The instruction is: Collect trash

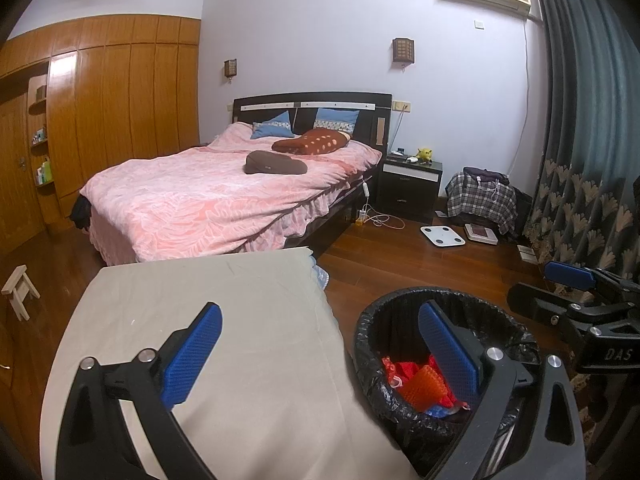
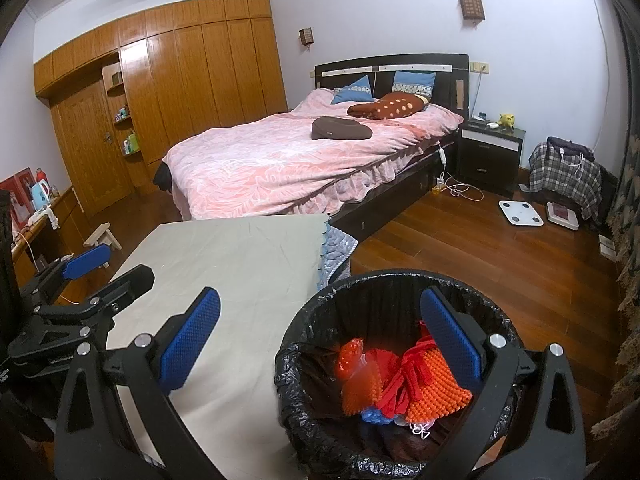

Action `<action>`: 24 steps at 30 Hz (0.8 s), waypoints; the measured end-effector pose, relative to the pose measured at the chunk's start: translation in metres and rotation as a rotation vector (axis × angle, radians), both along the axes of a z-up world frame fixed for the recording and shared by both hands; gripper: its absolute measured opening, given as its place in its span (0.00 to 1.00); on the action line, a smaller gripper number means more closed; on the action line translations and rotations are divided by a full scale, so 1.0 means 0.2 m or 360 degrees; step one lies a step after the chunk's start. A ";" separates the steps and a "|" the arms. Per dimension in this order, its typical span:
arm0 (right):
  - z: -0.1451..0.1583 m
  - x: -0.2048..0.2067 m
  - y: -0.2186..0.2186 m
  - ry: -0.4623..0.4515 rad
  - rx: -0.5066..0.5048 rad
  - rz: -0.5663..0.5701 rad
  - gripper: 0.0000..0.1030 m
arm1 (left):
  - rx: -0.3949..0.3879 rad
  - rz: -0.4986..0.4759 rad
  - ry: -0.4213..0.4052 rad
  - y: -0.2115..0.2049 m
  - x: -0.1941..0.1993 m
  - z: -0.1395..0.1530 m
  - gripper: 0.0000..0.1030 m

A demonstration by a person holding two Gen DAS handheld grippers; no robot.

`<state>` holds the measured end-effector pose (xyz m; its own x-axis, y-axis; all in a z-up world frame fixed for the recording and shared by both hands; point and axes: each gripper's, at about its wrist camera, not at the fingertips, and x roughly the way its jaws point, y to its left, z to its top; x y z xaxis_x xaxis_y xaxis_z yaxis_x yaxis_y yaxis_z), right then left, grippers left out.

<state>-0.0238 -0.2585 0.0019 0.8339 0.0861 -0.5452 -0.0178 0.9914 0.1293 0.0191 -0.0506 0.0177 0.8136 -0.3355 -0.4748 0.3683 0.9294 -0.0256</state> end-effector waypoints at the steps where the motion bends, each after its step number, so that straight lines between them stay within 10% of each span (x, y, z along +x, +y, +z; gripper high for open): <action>1: 0.00 0.00 0.00 0.0000 0.0000 -0.0001 0.95 | 0.0002 0.0000 -0.0001 0.00 0.00 0.00 0.94; 24: 0.01 0.00 0.00 0.0004 0.0002 0.0000 0.95 | 0.0005 0.0000 0.0000 0.00 0.00 0.00 0.94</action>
<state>-0.0234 -0.2591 0.0036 0.8324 0.0869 -0.5474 -0.0177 0.9913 0.1304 0.0192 -0.0506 0.0185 0.8135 -0.3342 -0.4760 0.3685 0.9294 -0.0228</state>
